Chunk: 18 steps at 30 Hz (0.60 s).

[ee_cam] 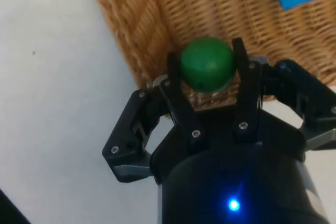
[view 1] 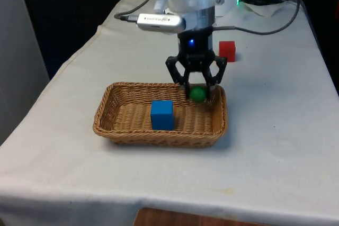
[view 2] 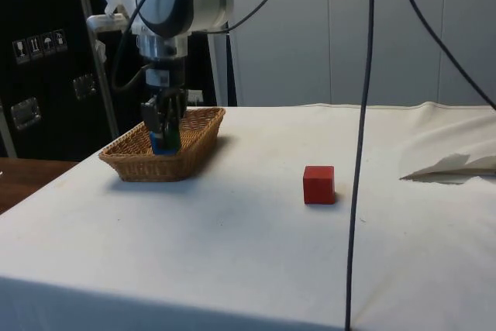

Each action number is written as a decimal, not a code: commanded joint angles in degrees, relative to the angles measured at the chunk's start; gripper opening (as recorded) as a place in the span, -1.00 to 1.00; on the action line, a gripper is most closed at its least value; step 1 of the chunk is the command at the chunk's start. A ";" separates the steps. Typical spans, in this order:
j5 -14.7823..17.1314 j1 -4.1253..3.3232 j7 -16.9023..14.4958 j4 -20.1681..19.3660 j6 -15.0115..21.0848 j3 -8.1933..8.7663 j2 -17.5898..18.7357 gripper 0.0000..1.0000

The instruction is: Place all non-red objects into the basket.

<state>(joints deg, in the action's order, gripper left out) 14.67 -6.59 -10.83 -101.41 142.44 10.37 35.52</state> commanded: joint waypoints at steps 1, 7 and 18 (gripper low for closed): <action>0.40 0.40 -0.29 0.69 0.29 -0.23 0.69 -1.00; 0.34 0.63 -0.23 2.46 0.69 0.11 2.64 -1.00; 0.11 0.46 0.00 3.67 1.38 0.40 4.53 -1.00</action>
<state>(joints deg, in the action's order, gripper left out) 14.67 -6.25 -10.83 -98.15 143.53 10.83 39.65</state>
